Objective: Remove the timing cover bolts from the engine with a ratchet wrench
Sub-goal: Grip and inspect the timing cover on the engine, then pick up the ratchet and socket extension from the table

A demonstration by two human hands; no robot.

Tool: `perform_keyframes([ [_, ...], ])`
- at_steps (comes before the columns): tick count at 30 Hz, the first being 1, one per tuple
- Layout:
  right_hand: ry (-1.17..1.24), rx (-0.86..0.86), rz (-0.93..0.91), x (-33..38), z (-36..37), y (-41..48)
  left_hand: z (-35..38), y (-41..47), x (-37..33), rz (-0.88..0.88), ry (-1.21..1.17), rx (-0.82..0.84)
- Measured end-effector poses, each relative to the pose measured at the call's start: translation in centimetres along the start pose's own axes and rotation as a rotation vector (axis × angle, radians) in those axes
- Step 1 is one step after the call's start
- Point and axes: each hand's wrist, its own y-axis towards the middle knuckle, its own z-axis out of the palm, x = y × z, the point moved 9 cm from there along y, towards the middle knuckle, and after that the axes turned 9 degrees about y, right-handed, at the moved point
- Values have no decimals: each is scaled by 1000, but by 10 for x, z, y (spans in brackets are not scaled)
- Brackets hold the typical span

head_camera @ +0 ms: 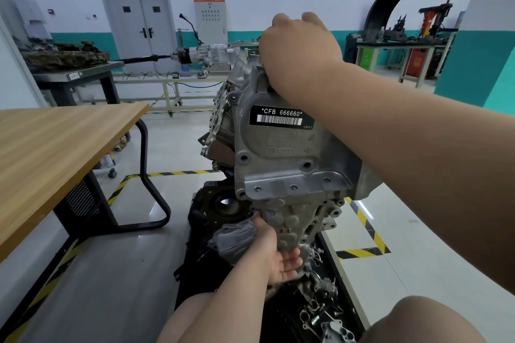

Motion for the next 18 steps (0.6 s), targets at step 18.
perform_keyframes([
  [18, 1205, 268, 97, 133, 90, -165, -116, -140, -55, 636, 457, -548],
])
